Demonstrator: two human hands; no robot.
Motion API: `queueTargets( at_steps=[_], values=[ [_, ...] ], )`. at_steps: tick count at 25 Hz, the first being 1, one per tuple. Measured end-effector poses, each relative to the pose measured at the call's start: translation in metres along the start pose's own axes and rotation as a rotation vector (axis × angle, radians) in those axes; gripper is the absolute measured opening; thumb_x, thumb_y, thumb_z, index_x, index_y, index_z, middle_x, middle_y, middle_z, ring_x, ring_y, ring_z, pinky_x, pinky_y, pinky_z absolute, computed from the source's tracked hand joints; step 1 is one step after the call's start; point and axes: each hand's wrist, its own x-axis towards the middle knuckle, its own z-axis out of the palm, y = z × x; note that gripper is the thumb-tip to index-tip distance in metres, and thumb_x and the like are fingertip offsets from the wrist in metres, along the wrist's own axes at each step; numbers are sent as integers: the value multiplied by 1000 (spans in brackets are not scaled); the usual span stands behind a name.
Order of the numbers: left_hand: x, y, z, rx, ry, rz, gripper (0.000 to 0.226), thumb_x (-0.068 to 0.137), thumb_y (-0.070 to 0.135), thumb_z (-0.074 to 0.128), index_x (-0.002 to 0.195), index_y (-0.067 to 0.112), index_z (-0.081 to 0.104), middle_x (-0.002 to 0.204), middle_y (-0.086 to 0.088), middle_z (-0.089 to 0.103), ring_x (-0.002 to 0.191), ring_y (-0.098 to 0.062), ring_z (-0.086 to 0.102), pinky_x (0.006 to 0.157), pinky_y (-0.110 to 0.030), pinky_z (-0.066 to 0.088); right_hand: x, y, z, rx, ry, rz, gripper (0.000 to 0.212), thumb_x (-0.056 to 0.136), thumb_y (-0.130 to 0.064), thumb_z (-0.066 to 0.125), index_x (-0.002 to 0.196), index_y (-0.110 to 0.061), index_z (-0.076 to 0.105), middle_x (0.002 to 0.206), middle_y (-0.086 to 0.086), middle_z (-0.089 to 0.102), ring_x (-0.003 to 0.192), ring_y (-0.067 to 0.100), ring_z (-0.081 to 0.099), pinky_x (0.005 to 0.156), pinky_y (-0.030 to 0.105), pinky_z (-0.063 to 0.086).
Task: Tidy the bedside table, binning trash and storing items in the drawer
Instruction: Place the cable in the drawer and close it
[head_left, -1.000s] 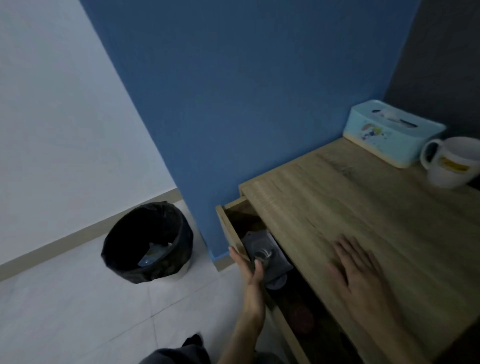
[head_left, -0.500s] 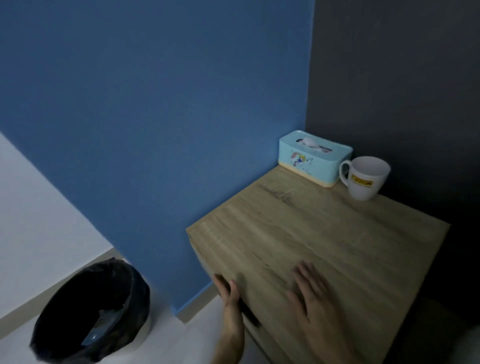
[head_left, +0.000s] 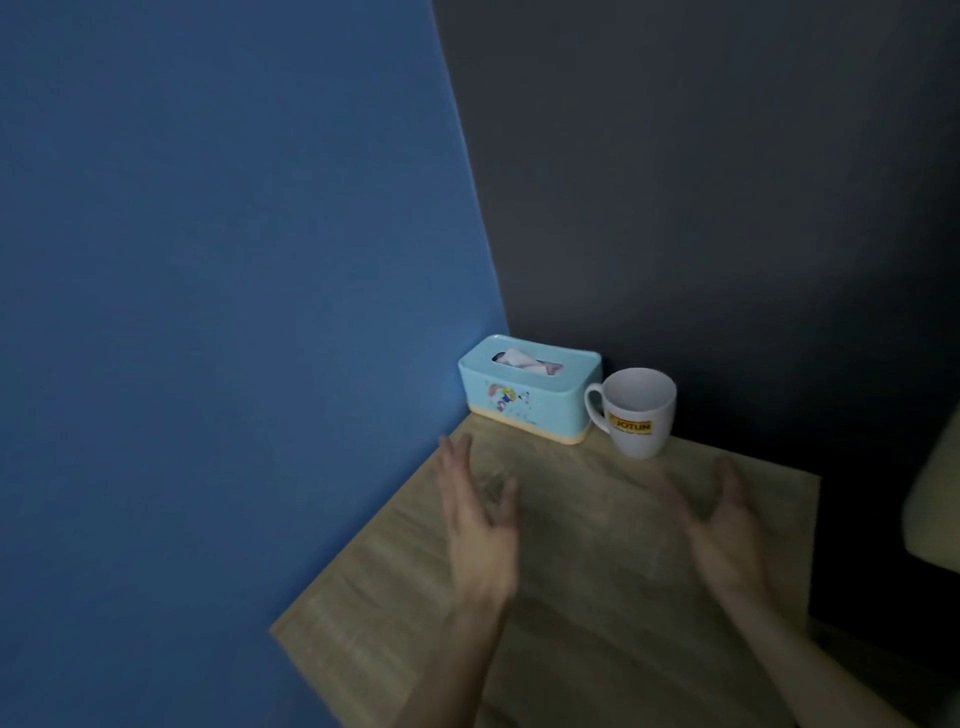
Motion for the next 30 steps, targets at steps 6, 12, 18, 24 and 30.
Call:
queueTargets(
  at_steps=[6, 12, 18, 24, 30],
  values=[
    [110, -6, 85, 375, -336, 89, 61, 93, 29, 53, 146, 32, 22, 161, 5, -3, 147, -23, -11, 117, -46, 8, 62, -5, 27, 80, 17, -40, 107, 65, -42, 77, 147, -16, 13, 151, 10, 30, 135, 27, 34, 106, 41, 33],
    [161, -28, 119, 765, -457, 195, 60, 93, 40, 48, 146, 30, 23, 158, 4, 16, 145, -27, 5, 112, -57, 21, 91, -5, 46, -96, 68, -141, 99, 59, -49, 78, 139, -21, 26, 132, 12, 49, 116, 30, 50, 88, 37, 44],
    [150, -35, 113, 782, -352, 325, 57, 90, 26, 56, 142, 24, 33, 148, -2, 36, 132, -28, 27, 107, -46, 33, 89, 1, 45, -36, 136, -145, 95, 49, -41, 85, 126, -14, 37, 125, 11, 54, 111, 29, 54, 86, 40, 49],
    [152, -26, 95, 922, -415, 303, 70, 86, 6, 53, 146, 34, 27, 153, 5, 30, 126, -28, 30, 101, -35, 36, 84, -4, 47, -44, 109, -175, 95, 54, -32, 86, 130, -9, 35, 128, 16, 52, 114, 32, 52, 89, 43, 48],
    [145, -29, 96, 845, -393, 235, 66, 89, 26, 59, 146, 35, 26, 154, 3, 27, 130, -28, 24, 105, -40, 35, 79, -7, 46, 4, 68, -198, 96, 56, -27, 86, 132, -6, 32, 131, 18, 50, 116, 33, 51, 88, 40, 45]
  ],
)
